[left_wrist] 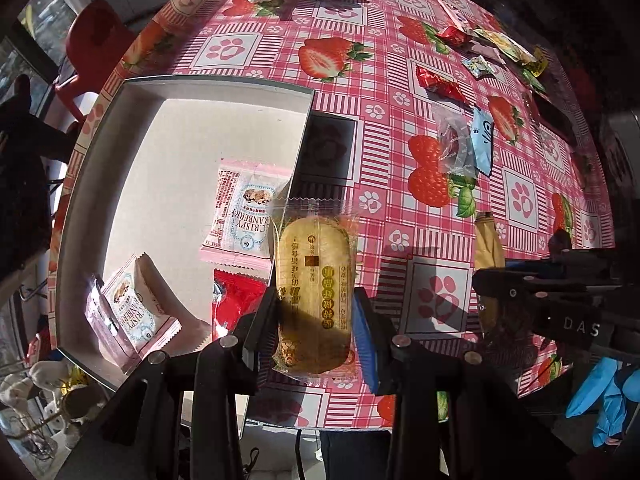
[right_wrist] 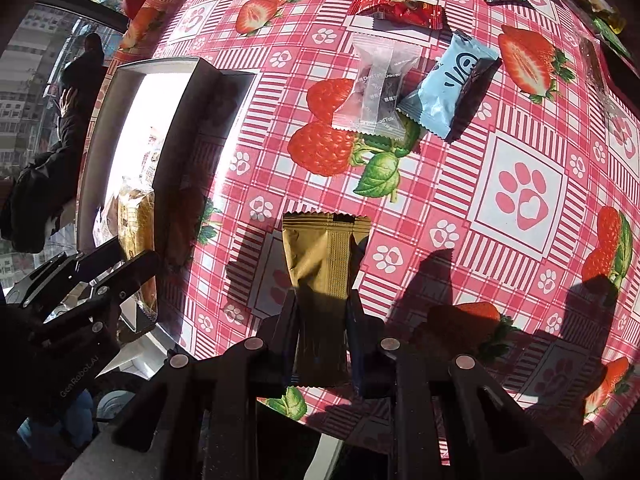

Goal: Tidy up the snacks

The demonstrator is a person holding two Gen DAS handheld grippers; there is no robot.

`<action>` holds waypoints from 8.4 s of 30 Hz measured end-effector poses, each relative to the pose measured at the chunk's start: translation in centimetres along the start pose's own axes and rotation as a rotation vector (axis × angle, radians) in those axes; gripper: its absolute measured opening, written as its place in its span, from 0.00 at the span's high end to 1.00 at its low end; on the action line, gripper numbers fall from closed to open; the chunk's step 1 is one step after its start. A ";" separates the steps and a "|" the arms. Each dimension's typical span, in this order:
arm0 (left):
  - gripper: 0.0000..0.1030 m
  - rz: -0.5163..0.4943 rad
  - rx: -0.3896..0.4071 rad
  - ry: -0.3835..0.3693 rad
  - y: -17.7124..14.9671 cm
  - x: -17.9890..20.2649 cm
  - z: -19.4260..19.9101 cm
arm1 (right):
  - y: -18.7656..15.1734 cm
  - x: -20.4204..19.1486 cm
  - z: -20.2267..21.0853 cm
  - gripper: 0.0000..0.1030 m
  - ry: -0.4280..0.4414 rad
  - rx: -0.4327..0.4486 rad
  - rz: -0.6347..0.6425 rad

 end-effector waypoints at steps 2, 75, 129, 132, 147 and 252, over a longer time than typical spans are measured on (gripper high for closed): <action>0.62 0.039 0.019 0.012 0.4 -1.6 0.4 | 1.1 -2.2 0.2 0.77 0.012 0.006 0.041; 0.00 -0.178 -0.427 0.144 -6.5 4.1 -9.9 | -13.9 12.3 -6.5 0.00 -0.218 -0.237 -0.200; 0.00 -0.173 -0.423 0.142 -6.1 4.1 -10.0 | -13.6 12.7 -6.4 0.00 -0.213 -0.245 -0.196; 0.00 -0.173 -0.423 0.142 -6.2 4.1 -10.0 | -13.6 12.7 -6.4 0.00 -0.213 -0.245 -0.196; 0.00 -0.174 -0.420 0.142 -6.1 4.2 -10.0 | -13.6 12.6 -6.3 0.00 -0.213 -0.245 -0.194; 0.01 -0.223 0.052 0.194 19.8 16.9 -5.0 | -14.7 12.5 -4.0 0.00 -0.256 -0.044 -0.158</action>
Point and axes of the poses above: each gripper's, at about its wrist camera, not at the fingertips, and z roughly against the way its jaws point, x to its right, y to its top, the point moved 6 cm from there along -z, roughly the way its jaws point, and after that the axes turned 7 degrees about z, right-handed, at the moved point
